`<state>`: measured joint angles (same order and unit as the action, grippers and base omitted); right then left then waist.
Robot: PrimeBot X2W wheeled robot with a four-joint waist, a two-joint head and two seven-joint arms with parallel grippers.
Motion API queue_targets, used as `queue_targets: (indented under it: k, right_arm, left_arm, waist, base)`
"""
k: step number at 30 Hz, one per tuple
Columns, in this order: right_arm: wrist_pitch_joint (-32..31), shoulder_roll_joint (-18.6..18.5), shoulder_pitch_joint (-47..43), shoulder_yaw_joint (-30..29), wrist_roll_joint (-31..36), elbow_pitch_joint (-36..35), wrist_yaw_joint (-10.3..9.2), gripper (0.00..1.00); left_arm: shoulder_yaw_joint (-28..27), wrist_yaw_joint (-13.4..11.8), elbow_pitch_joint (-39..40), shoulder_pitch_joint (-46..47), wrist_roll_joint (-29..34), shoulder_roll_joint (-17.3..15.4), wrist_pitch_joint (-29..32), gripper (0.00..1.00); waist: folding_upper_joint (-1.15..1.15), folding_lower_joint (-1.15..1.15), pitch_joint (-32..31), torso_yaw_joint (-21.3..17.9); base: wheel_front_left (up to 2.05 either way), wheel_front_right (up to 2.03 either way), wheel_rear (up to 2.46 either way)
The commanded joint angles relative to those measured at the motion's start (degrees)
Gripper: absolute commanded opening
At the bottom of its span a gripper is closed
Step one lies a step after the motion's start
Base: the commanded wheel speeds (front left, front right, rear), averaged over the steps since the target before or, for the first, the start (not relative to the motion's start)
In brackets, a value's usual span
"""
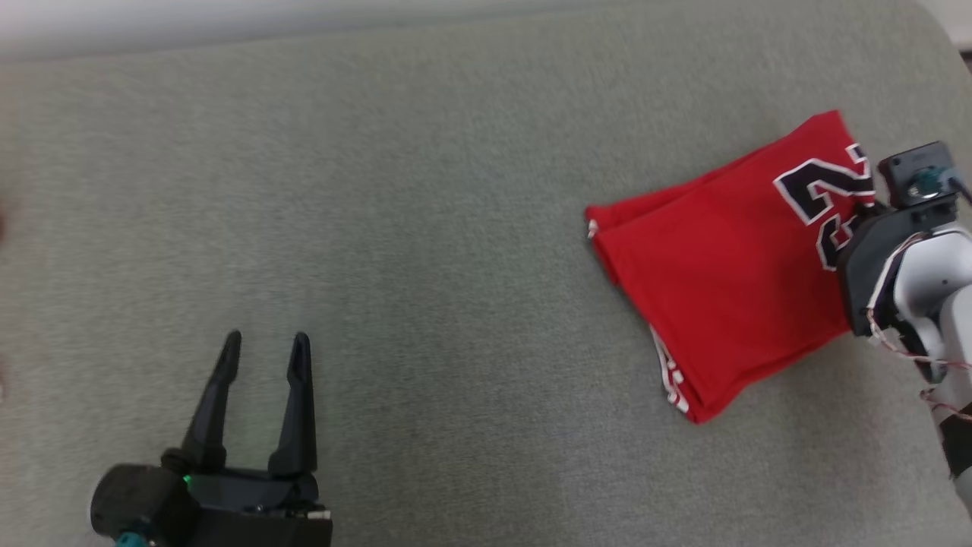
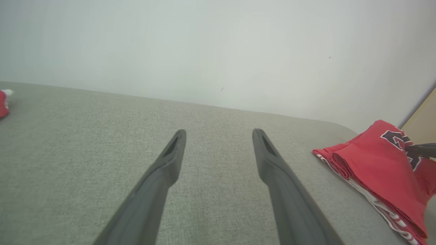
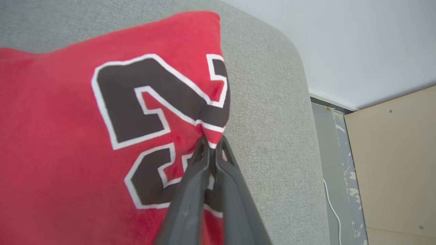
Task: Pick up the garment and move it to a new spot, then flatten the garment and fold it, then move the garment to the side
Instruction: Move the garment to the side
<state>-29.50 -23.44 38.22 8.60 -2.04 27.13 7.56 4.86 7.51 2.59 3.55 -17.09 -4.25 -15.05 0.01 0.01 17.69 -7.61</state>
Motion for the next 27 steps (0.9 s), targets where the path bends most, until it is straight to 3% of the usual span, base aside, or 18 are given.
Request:
queue_targets:
  k: [1,14,27]
  right_arm:
    - [0.7,-0.5,0.9,-0.6,0.7,-0.1,-0.18,0.00]
    - [10.8,-2.9,4.8,-7.7,5.7,0.8,-0.19,0.00]
    - [18.0,-2.4,6.8,-11.4,12.5,1.2,-0.19,0.00]
  left_arm:
    - [0.0,-0.1,0.8,1.5,0.4,-1.1,-0.2,1.00]
    - [0.6,-0.1,5.2,4.9,2.4,-5.4,-0.1,1.00]
    - [1.3,-0.1,6.9,4.9,2.6,-7.1,-0.1,1.00]
  waist:
    - [-0.01,-0.01,6.9,-6.0]
    - [-0.01,-0.01,13.5,-11.9]
    - [-0.01,-0.01,15.1,-13.1]
  base:
    - [0.00,0.00,0.00]
    - [0.00,0.00,0.00]
    - [0.00,0.00,0.00]
